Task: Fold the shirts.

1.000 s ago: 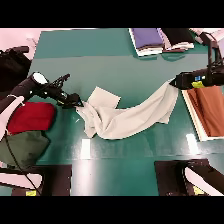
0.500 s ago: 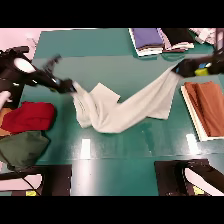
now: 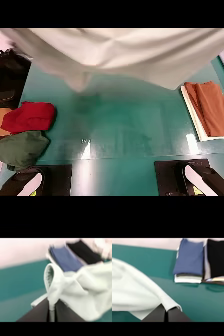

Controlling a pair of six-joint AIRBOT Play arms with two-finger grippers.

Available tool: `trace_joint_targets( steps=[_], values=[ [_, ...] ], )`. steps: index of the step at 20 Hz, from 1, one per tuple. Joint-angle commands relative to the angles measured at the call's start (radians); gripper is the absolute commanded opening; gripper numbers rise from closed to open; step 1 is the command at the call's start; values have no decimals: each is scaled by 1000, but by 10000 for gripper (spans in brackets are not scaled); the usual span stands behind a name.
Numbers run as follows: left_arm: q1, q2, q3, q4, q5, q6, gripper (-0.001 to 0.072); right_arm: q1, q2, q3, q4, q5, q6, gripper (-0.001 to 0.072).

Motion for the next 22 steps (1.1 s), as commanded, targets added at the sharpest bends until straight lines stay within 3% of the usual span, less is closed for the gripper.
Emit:
trace_joint_targets(
  steps=[1, 4, 7, 12, 16, 19, 21, 22],
  values=[
    [5, 113, 128, 88, 25, -63, 28, -111, 8, 164, 3, 114, 1, 15],
    [5, 113, 164, 134, 21, -70, 27, -132, -40, 250, 7, 171, 9, 15],
    [5, 24, 130, 165, -69, -101, 28, -132, -112, 249, 9, 227, 32, 14],
    [0, -261, -117, 99, -147, -103, 28, -61, -248, -39, -3, 230, 34, 14],
    [-32, -542, -321, 90, -85, -32, 28, 47, -437, -276, -87, 78, 32, 14],
    [-82, -723, -340, 90, -41, 26, 29, 101, -590, -296, -103, -27, 35, 15],
    [-86, -768, -340, 90, -4, 22, 29, 124, -676, -245, -95, -43, 35, 17],
    [-74, -767, -338, 94, 8, 13, 33, 132, -713, -203, -95, -36, 35, 99]
  ],
)
